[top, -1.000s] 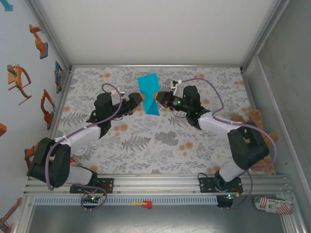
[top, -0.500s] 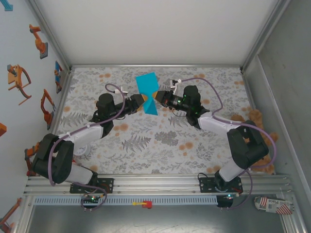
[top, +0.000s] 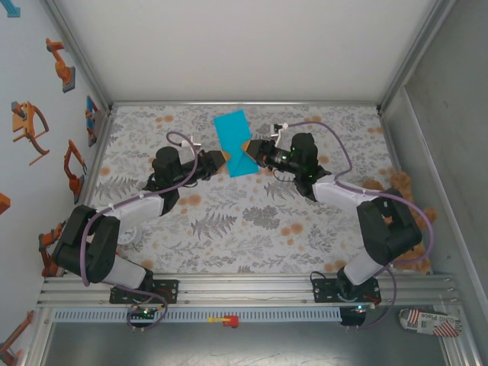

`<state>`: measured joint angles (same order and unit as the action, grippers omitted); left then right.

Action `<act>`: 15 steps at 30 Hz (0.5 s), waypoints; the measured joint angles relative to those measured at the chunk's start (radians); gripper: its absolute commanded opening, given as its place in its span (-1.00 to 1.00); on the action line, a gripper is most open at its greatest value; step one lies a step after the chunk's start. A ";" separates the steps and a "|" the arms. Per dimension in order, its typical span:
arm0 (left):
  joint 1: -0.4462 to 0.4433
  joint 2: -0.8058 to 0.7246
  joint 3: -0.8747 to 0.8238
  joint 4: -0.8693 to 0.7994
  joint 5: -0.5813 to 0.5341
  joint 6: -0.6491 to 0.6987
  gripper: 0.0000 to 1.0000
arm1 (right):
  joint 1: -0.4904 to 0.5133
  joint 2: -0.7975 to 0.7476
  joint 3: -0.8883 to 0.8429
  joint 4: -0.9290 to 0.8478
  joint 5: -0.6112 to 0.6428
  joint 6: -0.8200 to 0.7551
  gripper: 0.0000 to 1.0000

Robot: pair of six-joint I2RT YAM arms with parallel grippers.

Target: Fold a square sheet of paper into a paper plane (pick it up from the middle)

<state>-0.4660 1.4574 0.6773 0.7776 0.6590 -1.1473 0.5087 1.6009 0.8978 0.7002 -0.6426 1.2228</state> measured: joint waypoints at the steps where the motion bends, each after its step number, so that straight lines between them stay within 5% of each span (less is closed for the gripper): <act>1: 0.002 0.000 0.000 0.000 0.000 0.001 -0.85 | -0.008 0.000 -0.003 0.001 0.001 0.006 -0.28; 9: 0.016 -0.050 0.009 -0.178 -0.040 0.132 -0.89 | -0.070 -0.027 -0.042 -0.145 0.047 -0.066 -0.04; 15: -0.016 -0.134 0.190 -0.707 -0.269 0.430 -0.89 | -0.074 -0.179 0.006 -0.525 0.209 -0.280 0.17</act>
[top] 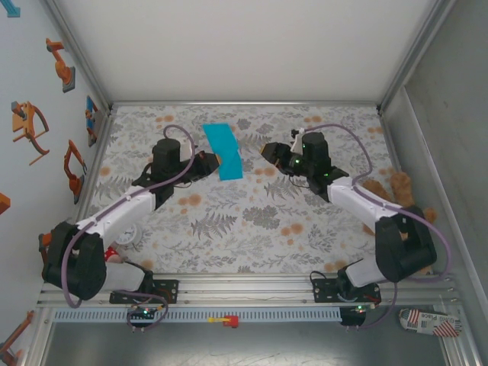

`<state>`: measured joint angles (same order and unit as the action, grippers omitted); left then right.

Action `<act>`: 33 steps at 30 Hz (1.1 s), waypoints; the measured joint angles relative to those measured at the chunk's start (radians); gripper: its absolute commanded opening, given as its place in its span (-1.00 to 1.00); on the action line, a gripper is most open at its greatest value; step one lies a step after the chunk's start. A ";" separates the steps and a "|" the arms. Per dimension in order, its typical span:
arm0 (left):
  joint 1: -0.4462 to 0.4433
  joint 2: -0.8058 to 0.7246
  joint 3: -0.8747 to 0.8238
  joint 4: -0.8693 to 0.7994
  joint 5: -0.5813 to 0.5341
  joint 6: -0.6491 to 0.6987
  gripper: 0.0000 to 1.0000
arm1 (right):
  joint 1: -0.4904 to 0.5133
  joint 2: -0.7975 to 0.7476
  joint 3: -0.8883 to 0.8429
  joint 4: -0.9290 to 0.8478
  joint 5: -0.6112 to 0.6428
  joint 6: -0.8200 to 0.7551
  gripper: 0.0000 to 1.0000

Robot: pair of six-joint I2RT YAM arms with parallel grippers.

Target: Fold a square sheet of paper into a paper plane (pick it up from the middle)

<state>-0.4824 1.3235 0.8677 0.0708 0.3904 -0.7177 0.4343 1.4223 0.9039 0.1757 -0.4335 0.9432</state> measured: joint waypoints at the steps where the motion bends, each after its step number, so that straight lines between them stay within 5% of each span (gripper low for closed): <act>1: -0.015 -0.007 0.042 -0.083 -0.058 0.048 -0.89 | 0.000 -0.025 0.011 -0.044 0.028 -0.030 0.19; 13: -0.152 0.169 0.397 -0.724 -0.787 0.346 -0.88 | 0.000 -0.135 0.026 -0.298 0.286 -0.168 0.23; 20: -0.228 0.423 0.522 -0.888 -1.049 0.372 -0.88 | 0.000 -0.156 0.005 -0.362 0.386 -0.171 0.21; 26: -0.290 0.614 0.616 -0.931 -1.065 0.345 -0.77 | 0.000 -0.187 -0.042 -0.366 0.420 -0.162 0.20; 33: -0.332 0.694 0.658 -0.880 -0.849 0.259 -0.42 | 0.000 -0.213 -0.115 -0.351 0.429 -0.125 0.20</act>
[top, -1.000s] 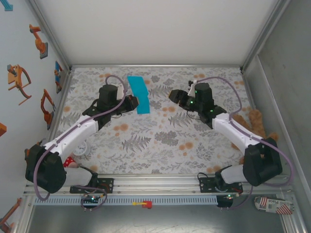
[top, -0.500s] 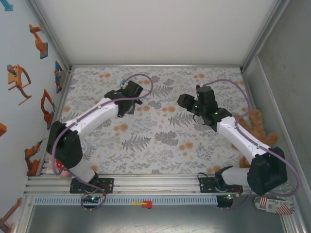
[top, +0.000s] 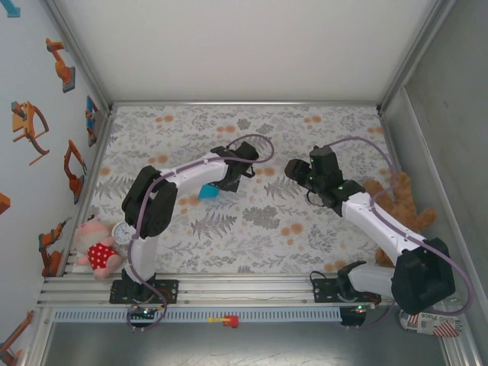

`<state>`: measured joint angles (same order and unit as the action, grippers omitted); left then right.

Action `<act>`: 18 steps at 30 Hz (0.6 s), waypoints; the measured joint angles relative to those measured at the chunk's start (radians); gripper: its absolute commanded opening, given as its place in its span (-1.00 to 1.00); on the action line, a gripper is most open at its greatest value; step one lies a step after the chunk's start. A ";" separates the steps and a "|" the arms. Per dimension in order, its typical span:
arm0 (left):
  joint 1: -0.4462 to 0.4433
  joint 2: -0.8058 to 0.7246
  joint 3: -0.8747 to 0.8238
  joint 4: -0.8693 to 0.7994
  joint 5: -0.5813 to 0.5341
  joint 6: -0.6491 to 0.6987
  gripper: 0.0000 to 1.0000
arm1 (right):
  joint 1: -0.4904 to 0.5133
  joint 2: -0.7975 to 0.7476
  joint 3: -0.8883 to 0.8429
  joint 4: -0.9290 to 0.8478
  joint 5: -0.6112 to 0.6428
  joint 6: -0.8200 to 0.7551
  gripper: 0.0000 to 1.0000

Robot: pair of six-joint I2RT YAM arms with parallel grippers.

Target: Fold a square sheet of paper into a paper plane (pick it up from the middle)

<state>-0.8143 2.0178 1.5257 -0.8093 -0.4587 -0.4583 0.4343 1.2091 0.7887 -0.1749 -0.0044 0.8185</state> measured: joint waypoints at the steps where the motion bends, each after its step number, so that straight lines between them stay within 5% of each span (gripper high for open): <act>1: 0.000 -0.001 0.000 0.018 0.047 -0.008 -0.34 | 0.000 -0.006 -0.006 -0.001 0.000 0.003 0.20; 10: 0.105 -0.172 -0.163 0.261 0.442 -0.081 0.14 | 0.001 0.055 -0.008 0.064 -0.069 0.010 -0.18; 18: 0.280 -0.368 -0.359 0.378 0.523 -0.163 0.37 | 0.180 0.390 0.156 0.132 -0.164 0.026 -0.44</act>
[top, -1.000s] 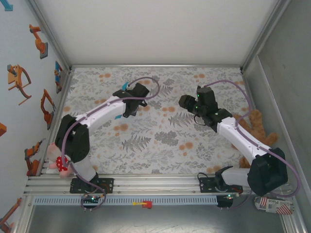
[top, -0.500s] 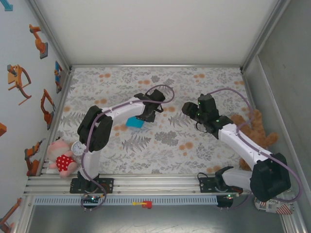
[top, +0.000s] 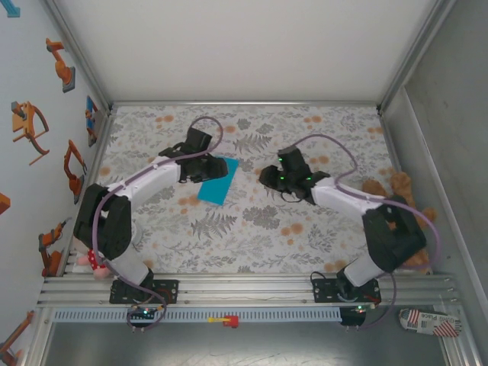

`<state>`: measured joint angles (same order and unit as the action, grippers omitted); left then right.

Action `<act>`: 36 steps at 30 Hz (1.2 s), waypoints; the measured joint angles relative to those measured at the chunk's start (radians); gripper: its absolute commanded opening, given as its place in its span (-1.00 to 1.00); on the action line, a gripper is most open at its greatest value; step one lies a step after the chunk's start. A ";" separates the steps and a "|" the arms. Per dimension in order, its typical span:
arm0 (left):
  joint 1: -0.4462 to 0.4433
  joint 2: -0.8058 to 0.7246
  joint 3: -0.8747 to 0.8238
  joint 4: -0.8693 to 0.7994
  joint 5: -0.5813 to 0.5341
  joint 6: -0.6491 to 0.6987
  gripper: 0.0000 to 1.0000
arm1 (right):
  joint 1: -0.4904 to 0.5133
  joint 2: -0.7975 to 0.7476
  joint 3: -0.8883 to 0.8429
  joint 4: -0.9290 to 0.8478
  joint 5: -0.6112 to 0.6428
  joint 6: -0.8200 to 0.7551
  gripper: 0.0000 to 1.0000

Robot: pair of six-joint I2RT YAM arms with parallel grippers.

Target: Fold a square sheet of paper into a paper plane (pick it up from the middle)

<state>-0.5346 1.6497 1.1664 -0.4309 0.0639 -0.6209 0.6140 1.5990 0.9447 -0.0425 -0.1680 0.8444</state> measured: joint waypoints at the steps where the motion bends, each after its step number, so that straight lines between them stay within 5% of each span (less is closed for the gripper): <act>1: 0.023 -0.017 -0.027 0.010 0.007 -0.010 0.45 | 0.032 0.051 0.036 0.015 -0.014 0.003 -0.44; 10: 0.168 -0.176 -0.214 0.034 0.014 -0.056 0.96 | 0.188 0.389 0.312 0.069 -0.110 0.040 -0.51; 23: 0.216 -0.225 -0.238 0.068 0.069 -0.059 1.00 | 0.188 0.509 0.400 -0.040 -0.135 -0.029 -0.52; 36: 0.166 -0.076 -0.236 0.238 0.331 -0.101 0.40 | 0.104 0.353 0.277 -0.265 -0.165 -0.371 -0.50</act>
<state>-0.3687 1.5742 0.9302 -0.1932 0.3950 -0.7219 0.7181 1.9518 1.2221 -0.3077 -0.3328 0.4736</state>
